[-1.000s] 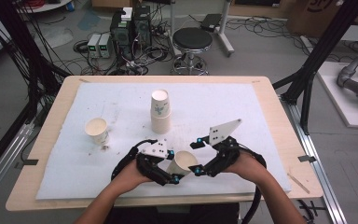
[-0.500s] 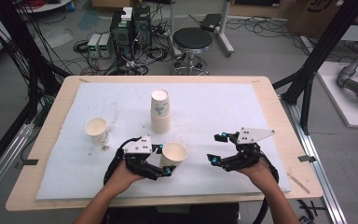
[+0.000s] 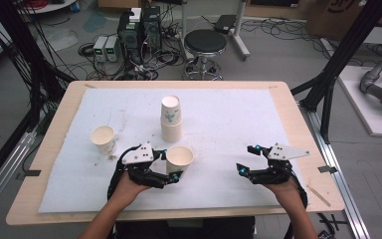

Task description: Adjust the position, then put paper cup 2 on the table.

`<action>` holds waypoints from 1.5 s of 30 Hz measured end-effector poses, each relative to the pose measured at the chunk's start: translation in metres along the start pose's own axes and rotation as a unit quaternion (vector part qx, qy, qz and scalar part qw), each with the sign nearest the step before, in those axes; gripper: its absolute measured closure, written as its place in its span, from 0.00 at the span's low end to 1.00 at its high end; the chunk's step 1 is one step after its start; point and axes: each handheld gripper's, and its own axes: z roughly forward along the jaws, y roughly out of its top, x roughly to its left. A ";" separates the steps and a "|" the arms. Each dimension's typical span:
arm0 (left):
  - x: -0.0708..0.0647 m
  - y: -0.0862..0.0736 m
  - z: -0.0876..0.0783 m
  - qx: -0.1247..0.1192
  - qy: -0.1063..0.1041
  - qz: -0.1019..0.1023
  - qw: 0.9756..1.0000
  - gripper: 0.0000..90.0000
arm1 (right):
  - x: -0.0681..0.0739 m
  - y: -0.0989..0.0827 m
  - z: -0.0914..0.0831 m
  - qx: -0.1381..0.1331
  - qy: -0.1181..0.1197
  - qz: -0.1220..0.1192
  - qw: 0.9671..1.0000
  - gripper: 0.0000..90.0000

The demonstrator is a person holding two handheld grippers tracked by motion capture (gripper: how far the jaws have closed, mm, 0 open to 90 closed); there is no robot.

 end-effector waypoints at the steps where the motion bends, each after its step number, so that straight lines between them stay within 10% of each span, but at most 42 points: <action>1: 0.000 0.000 -0.001 -0.006 0.005 0.000 1.000 0.34 | -0.001 0.000 -0.002 -0.002 -0.009 -0.002 1.000 0.25; 23: 0.009 0.001 -0.022 -0.081 0.071 0.003 0.994 0.33 | -0.010 -0.003 -0.018 -0.043 -0.076 0.020 0.996 0.25; 45: 0.008 0.000 -0.014 -0.081 0.068 0.003 0.994 0.33 | -0.011 -0.007 -0.023 -0.032 -0.099 0.019 0.994 0.25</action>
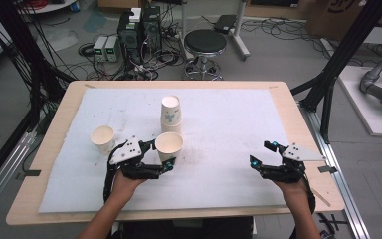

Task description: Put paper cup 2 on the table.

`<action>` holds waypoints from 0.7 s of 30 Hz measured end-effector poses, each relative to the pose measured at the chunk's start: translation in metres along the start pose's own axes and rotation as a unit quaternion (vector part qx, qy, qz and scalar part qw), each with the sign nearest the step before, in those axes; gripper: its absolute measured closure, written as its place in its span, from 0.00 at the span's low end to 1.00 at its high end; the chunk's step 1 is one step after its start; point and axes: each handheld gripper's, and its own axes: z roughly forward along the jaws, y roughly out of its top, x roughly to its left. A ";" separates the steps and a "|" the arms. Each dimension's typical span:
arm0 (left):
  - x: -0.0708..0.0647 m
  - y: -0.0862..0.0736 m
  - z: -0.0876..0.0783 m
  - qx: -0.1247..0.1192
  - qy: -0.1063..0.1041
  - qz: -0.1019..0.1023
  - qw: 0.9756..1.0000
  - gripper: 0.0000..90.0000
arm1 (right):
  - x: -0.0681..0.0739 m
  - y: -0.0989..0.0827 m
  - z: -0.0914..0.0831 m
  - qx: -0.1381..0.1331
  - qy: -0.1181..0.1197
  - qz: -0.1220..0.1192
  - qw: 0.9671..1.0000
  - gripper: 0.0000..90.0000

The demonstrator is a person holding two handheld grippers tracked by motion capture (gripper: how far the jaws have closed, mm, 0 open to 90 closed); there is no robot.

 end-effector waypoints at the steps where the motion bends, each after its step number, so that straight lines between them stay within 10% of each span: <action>1: -0.001 -0.001 0.001 0.002 0.000 -0.001 1.000 0.33 | 0.000 0.000 0.000 0.000 0.000 0.002 1.000 0.25; 21: -0.009 0.011 0.054 0.005 -0.010 0.004 1.000 0.33 | 0.000 0.004 -0.007 -0.008 -0.015 -0.003 1.000 0.25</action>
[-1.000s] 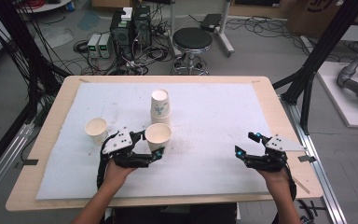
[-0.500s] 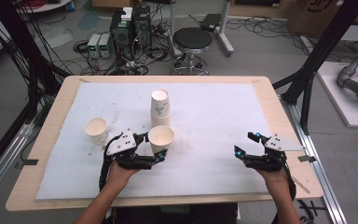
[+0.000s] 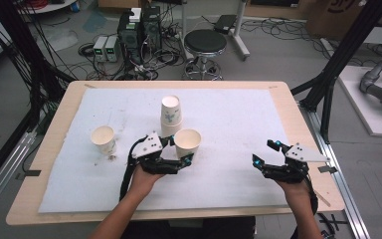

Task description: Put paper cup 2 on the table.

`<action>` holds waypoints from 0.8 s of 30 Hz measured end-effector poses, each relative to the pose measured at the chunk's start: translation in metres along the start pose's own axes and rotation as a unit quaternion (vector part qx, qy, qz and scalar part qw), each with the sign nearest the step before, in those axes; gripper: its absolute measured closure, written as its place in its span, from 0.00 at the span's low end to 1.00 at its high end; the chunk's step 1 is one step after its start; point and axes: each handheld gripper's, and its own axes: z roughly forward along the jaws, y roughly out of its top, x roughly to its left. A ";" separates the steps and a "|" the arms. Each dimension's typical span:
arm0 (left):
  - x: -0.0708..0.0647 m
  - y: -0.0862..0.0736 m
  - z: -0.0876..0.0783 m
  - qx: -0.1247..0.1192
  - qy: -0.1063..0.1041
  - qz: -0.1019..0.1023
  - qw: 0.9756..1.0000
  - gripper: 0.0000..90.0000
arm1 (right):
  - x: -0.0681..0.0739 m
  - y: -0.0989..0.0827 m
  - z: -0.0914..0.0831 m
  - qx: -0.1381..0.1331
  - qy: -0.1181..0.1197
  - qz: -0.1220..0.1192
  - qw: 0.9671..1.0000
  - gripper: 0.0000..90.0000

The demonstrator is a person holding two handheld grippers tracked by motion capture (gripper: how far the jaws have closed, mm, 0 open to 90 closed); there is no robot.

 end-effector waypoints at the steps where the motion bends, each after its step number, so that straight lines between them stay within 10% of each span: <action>1: 0.000 0.000 0.005 0.003 -0.001 -0.001 1.000 0.33 | 0.000 0.000 0.001 0.001 0.001 0.001 1.000 0.25; 24: -0.001 -0.022 0.084 0.103 0.001 -0.012 0.995 0.33 | -0.003 0.000 -0.002 -0.003 0.001 -0.005 1.000 0.25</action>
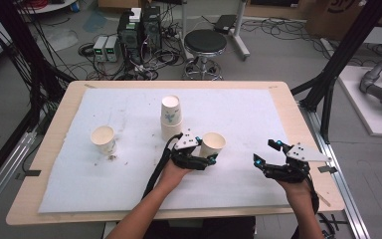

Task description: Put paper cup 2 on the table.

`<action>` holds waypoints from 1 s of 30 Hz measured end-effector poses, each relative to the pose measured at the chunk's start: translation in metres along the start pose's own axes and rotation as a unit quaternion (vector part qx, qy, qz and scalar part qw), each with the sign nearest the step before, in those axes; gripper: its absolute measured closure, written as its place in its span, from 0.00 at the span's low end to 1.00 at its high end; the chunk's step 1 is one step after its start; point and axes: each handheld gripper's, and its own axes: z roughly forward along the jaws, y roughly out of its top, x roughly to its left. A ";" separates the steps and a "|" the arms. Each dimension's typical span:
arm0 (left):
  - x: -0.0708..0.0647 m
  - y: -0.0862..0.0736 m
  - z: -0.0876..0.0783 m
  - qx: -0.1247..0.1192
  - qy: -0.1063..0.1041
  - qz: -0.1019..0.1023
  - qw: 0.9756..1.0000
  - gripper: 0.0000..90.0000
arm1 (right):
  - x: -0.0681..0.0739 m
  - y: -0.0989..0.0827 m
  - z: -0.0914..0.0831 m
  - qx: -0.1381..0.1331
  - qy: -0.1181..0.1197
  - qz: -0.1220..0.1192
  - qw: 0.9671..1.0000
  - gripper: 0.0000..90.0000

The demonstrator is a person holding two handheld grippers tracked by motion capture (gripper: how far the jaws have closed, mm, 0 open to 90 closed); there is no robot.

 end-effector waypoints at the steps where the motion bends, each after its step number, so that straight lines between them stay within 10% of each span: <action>1: 0.000 -0.001 0.002 0.007 0.002 0.000 1.000 0.33 | 0.001 0.000 0.000 0.001 0.002 0.003 1.000 0.25; 17: -0.006 -0.010 -0.010 0.078 0.020 0.036 0.996 0.34 | 0.002 0.000 0.001 0.004 0.005 0.001 1.000 0.25; 30: -0.003 -0.014 -0.027 0.039 0.017 0.002 0.999 0.18 | 0.001 -0.001 0.004 0.009 0.009 0.003 1.000 0.26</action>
